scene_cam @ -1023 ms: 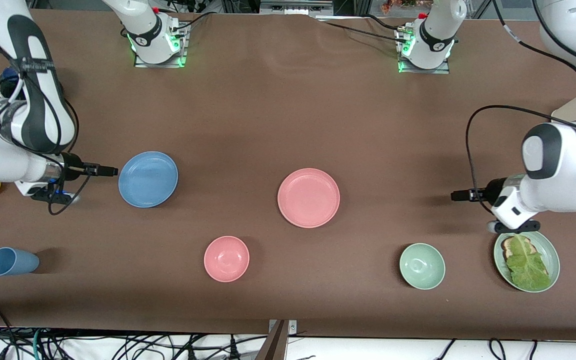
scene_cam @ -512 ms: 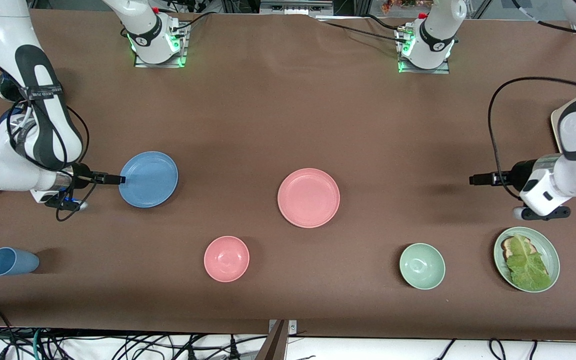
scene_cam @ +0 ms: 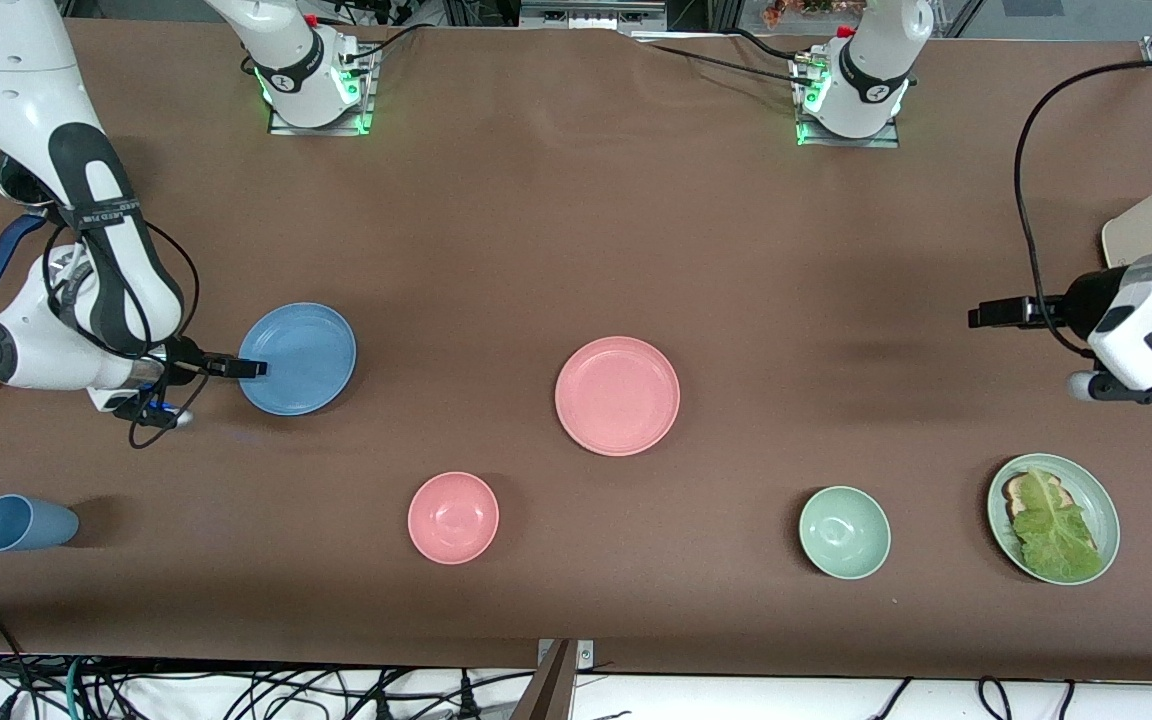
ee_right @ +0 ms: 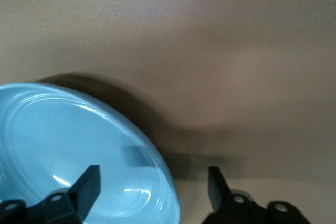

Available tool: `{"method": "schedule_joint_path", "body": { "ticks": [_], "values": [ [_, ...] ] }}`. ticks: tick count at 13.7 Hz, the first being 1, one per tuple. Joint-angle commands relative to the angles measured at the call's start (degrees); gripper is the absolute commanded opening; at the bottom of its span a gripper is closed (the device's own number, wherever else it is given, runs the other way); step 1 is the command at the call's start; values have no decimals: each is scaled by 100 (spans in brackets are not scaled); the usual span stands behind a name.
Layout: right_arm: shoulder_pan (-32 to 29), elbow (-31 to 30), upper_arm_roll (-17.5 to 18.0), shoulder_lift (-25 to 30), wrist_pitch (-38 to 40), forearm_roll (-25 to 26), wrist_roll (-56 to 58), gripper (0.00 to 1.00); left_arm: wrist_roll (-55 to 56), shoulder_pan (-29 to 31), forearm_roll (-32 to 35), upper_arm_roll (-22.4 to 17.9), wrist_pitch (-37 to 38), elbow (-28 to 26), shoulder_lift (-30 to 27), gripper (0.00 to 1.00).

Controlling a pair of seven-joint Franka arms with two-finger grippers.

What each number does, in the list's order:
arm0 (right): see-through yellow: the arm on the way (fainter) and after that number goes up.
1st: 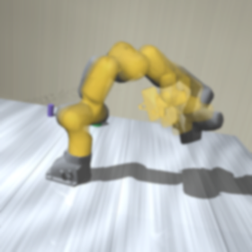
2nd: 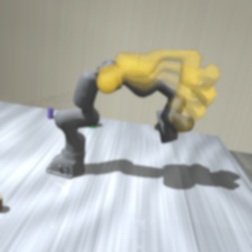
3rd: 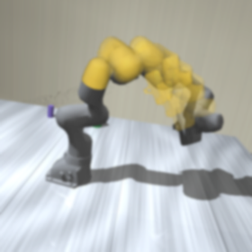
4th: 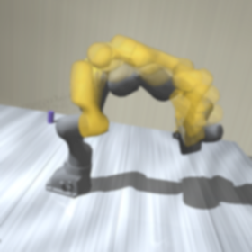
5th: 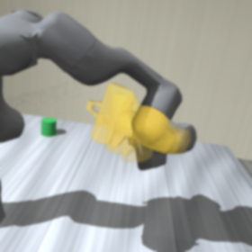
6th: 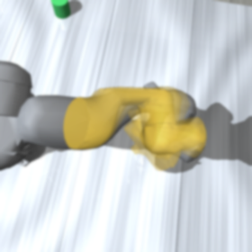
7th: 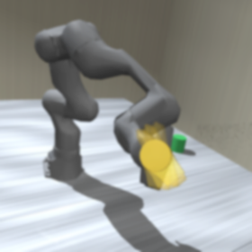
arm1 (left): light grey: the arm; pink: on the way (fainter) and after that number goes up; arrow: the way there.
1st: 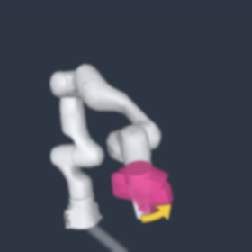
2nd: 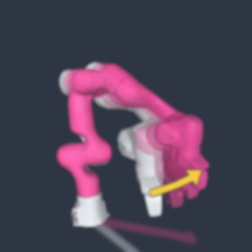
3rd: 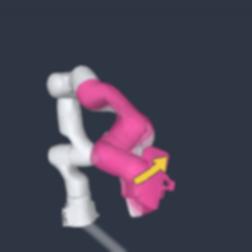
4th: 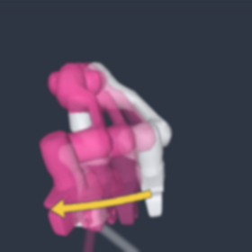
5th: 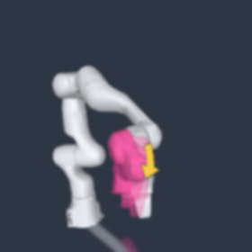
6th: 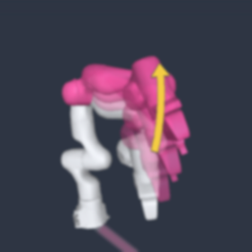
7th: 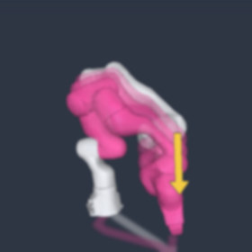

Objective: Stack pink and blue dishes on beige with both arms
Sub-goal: 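Grip the blue plate rim with the right gripper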

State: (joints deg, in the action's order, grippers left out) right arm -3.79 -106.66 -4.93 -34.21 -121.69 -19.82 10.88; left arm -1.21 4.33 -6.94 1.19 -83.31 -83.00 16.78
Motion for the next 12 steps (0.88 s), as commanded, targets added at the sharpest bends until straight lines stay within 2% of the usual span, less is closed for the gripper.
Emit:
{"method": "schedule_joint_path", "body": {
  "ticks": [1, 3, 5, 9, 12],
  "values": [
    [-131, 14, 45, -7, -22, -136, 195, 38, -2, -195, 219, -102, 201, -23, -358, 100],
    [-192, 14, 54, -33, 5, -136, 318, 16, 16, -292, 332, -93, 324, -23, -596, 100],
    [-184, 5, 45, -42, 57, -136, 327, 0, 77, -484, 605, -84, 394, -93, -781, 100],
    [-184, 58, 53, 1, 285, -136, 389, 0, 33, -345, 641, -110, 490, -119, -1062, 100],
    [-175, 136, 62, 212, 522, -127, 345, 0, 69, -441, 693, -75, 1139, -120, -1195, 100]
  ]
}}
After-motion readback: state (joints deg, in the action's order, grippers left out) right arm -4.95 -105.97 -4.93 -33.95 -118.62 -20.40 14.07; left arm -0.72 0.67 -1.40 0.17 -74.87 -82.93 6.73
